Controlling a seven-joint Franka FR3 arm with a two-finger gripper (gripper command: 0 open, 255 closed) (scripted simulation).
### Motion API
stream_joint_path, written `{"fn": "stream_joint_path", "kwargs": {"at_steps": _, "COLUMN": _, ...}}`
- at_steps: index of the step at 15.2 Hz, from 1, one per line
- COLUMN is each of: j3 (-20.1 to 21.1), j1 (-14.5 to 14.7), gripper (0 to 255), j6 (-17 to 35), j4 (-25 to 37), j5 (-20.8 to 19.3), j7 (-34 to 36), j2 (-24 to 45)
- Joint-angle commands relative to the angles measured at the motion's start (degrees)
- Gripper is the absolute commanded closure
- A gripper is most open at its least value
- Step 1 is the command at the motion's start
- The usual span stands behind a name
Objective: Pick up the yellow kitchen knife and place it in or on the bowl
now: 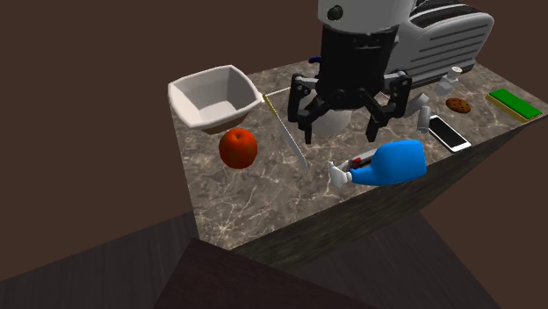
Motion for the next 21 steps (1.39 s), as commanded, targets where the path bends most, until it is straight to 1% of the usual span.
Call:
{"fn": "stream_joint_path", "kwargs": {"at_steps": 1, "j3": 0.2, "j1": 0.6, "gripper": 0, "j6": 4.1, "j4": 1.2, "j5": 0.3, "j7": -0.9, "j2": 4.7}}
{"fn": "stream_joint_path", "kwargs": {"at_steps": 6, "j3": 0.8, "j1": 1.7, "gripper": 0, "j6": 11.0, "j4": 5.9, "j5": 1.0, "j7": -3.9, "j2": 15.2}}
{"fn": "stream_joint_path", "kwargs": {"at_steps": 11, "j3": 1.9, "j1": 2.7, "gripper": 0, "j6": 16.3, "j4": 12.1, "j5": 1.5, "j7": -6.8, "j2": 25.6}}
{"fn": "stream_joint_path", "kwargs": {"at_steps": 16, "j3": 3.2, "j1": 3.6, "gripper": 0, "j6": 19.9, "j4": 19.7, "j5": 1.6, "j7": -9.4, "j2": 35.7}}
{"fn": "stream_joint_path", "kwargs": {"at_steps": 21, "j3": 4.6, "j1": 4.7, "gripper": 0, "j6": 21.9, "j4": 28.8, "j5": 1.3, "j7": -11.8, "j2": 45.7}}
